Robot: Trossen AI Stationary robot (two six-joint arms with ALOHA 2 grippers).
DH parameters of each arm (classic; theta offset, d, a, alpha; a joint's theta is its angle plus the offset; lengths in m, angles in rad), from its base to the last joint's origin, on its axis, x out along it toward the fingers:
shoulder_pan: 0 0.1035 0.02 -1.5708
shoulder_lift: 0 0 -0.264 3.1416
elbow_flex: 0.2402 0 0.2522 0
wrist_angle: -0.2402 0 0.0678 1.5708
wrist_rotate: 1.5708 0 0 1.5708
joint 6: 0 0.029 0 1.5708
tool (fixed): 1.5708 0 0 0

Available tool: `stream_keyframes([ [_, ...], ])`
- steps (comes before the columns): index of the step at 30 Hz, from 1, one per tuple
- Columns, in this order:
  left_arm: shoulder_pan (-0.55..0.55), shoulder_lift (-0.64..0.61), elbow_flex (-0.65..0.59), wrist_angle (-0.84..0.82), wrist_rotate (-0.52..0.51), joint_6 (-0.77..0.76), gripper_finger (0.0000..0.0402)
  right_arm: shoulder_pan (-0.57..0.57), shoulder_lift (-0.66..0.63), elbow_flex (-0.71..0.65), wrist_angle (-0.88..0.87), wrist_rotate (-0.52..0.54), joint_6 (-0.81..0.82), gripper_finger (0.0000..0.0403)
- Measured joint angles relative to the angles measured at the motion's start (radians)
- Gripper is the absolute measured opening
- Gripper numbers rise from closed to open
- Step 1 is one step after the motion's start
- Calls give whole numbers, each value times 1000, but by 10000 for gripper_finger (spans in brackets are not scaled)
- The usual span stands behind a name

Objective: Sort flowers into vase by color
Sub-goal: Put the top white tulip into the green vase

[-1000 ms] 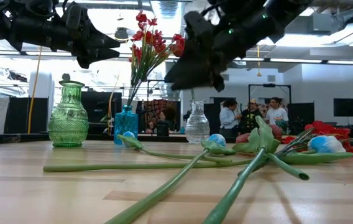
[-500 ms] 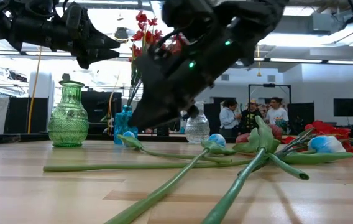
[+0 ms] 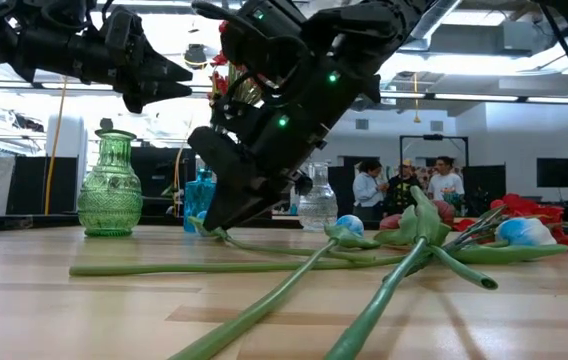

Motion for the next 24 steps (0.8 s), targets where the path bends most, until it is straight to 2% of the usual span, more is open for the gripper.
stream_keyframes([
  [14,0,0,0,1,-1,0,212,-29,0,0,-92,-5,34,153],
  [18,0,0,0,1,-1,0,212,-33,0,0,-106,-8,37,127],
  [24,0,0,0,1,-1,0,212,-42,-1,1,-124,-10,64,66],
])
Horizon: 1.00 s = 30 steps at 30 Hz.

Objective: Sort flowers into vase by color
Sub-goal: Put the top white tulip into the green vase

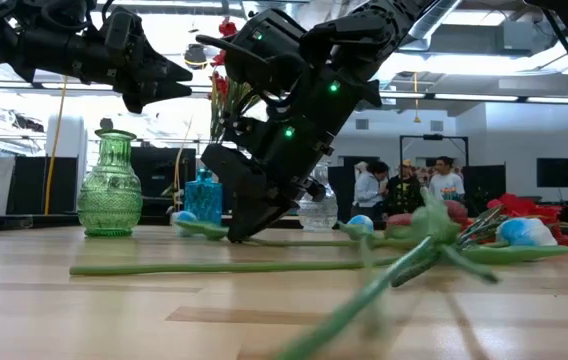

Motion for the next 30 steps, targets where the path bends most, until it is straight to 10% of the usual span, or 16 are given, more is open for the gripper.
stream_keyframes([
  [30,0,-14,0,217,151,15,212,-13,-161,-2,-1,40,-64,33],
])
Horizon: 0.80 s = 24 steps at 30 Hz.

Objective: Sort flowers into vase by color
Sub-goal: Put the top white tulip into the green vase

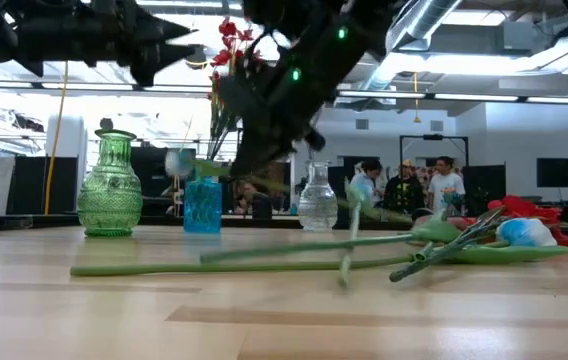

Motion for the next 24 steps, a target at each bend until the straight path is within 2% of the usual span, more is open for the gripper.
stream_keyframes([
  [5,0,-18,0,140,146,8,212,-2,-53,0,13,64,-51,32],
  [10,0,-46,0,219,260,7,212,-11,-94,1,107,70,-98,34],
  [18,-1,-53,0,148,322,-10,212,-13,-103,1,272,68,-158,33],
  [24,-1,-53,0,54,380,-9,212,-15,-108,1,320,68,-201,34],
])
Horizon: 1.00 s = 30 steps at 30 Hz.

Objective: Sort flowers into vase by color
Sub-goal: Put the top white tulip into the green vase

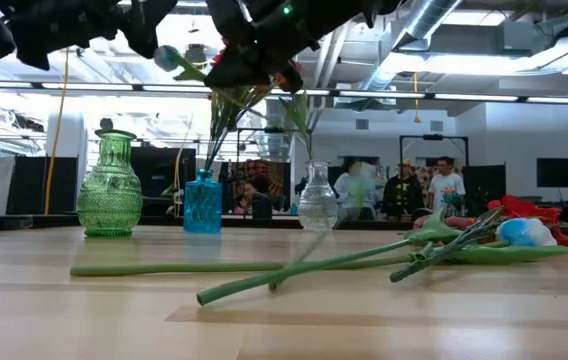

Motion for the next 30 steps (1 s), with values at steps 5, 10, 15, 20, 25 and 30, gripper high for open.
stream_keyframes([
  [5,-15,0,0,-64,13,12,212,-10,-46,-1,18,0,-10,35],
  [10,-44,0,0,-98,-33,43,212,-11,-72,-1,78,-2,-55,34],
  [15,-69,0,0,-102,-88,57,212,-9,-85,0,151,-3,-63,35],
  [20,-96,0,0,-100,-233,63,212,-9,-81,0,216,-36,-81,35],
  [25,-117,0,0,-59,-368,65,212,-9,-76,0,228,-100,-80,35],
  [30,-135,3,0,12,-367,50,212,-5,-76,0,233,-108,-127,35],
])
